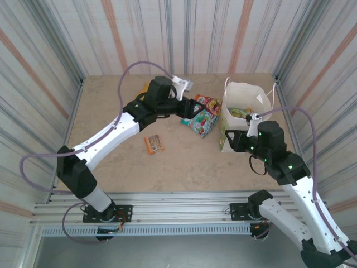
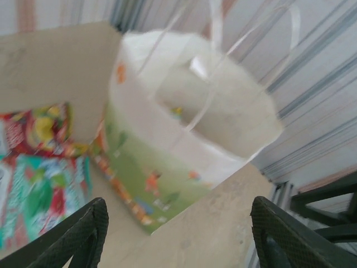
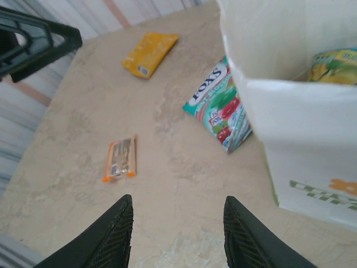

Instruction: Place the snacks into the paper bag

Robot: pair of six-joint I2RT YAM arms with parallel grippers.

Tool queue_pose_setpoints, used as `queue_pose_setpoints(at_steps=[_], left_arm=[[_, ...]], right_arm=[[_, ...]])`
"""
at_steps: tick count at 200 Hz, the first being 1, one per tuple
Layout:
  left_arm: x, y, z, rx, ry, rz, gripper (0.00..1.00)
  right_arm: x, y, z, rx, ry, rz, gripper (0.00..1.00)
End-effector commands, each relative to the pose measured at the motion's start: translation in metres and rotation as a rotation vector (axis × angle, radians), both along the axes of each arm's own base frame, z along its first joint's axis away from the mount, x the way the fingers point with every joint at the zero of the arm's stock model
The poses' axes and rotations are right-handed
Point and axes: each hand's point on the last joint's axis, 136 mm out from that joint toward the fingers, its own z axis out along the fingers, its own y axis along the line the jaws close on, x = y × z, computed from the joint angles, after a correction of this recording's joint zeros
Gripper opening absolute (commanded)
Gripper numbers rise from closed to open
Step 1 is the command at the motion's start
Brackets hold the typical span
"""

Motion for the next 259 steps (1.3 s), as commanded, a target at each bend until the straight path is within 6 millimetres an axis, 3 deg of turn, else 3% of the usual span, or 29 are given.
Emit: queue_pose_setpoints(at_steps=[1,39,67,143,259], left_arm=[[0.004,0.031,-0.028,0.035,0.080,0.107,0.71],[0.006,0.063,-0.068,0.049,0.171,0.205,0.71],[0.010,0.073,-0.091,0.049,0.237,0.242,0.72],[0.027,0.058,-0.135,-0.004,0.383,0.262,0.69],[0.056,0.039,-0.170,0.013,0.465,0.286,0.68]], right_arm=[[0.005,0.009,0.003,0.046,-0.031,-0.018,0.45],[0.006,0.017,-0.006,0.034,-0.033,-0.003,0.46],[0.007,0.019,-0.006,0.050,-0.040,-0.005,0.46],[0.009,0.020,-0.006,0.051,-0.047,-0.009,0.46],[0.015,0.022,0.000,0.010,-0.070,0.005,0.46]])
